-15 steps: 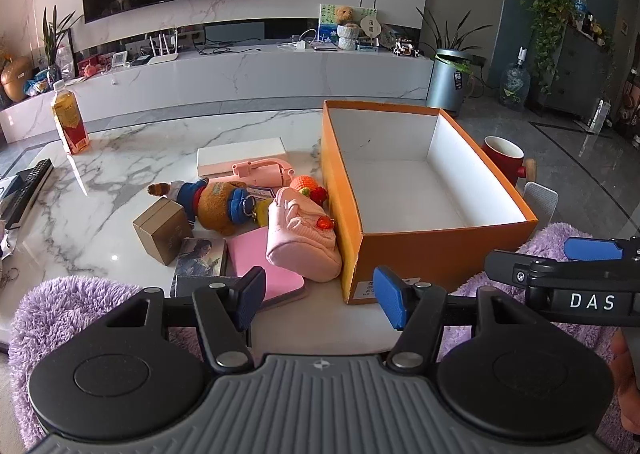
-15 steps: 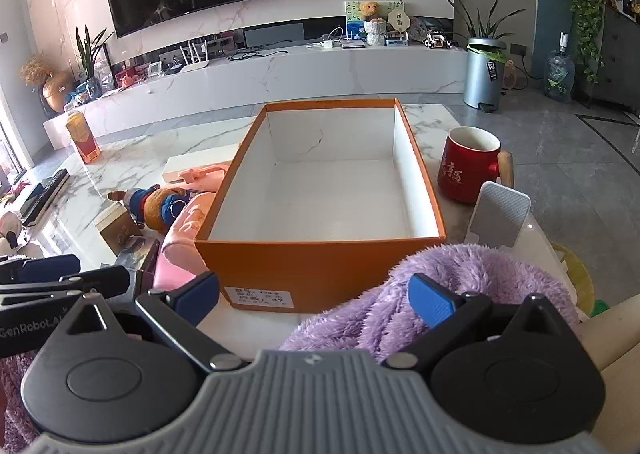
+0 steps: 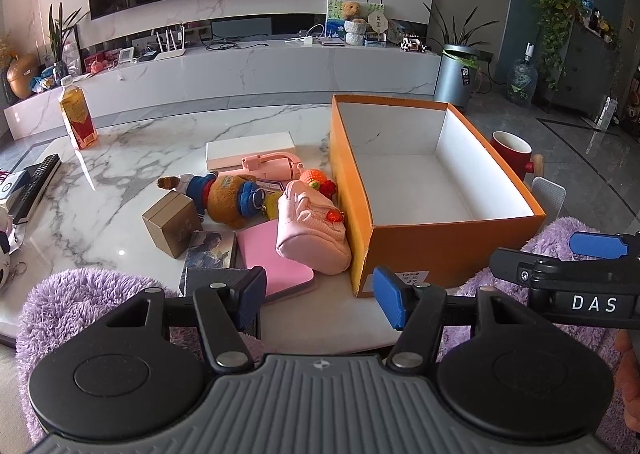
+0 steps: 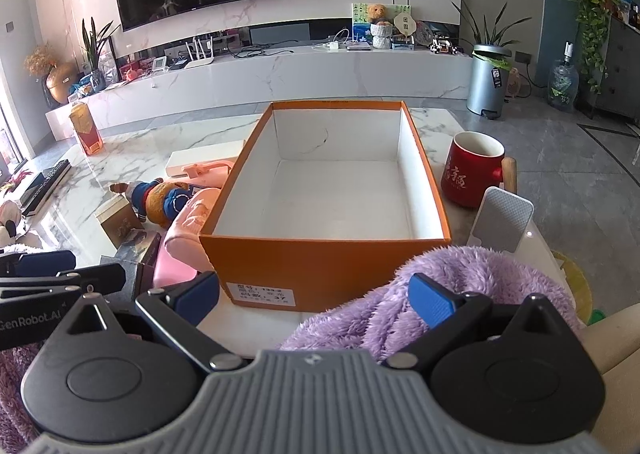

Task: Organize objects
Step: 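Move the right tool toward the pink bag beside the shoebox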

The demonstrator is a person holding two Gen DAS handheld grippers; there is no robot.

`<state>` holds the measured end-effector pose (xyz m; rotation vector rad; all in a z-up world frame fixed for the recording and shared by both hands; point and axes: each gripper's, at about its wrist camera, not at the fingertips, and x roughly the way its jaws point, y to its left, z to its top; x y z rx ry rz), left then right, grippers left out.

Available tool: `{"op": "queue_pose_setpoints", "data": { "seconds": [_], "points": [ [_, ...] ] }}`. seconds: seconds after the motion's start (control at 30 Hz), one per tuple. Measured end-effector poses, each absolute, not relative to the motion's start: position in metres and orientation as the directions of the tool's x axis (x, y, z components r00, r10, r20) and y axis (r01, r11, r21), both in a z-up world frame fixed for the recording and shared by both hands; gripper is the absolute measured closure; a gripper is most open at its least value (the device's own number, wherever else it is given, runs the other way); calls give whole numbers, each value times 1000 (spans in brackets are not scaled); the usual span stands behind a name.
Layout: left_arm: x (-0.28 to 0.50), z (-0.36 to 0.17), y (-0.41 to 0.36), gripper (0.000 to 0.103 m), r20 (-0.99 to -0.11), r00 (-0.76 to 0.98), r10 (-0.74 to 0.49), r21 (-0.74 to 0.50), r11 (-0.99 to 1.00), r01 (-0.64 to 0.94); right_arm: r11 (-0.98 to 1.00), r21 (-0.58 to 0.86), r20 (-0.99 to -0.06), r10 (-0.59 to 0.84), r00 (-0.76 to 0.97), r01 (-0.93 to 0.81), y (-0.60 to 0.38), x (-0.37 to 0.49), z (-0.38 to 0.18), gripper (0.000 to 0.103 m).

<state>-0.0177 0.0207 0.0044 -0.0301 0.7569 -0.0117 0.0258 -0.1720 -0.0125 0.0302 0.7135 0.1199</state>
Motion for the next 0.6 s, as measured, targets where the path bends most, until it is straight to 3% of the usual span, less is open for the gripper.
{"op": "queue_pose_setpoints", "data": {
  "seconds": [0.6],
  "points": [
    [-20,4,23,33,-691,723,-13,-25,1000,-6,991,68,-652,130,747,-113,-166,26,-14,2]
  ]
}}
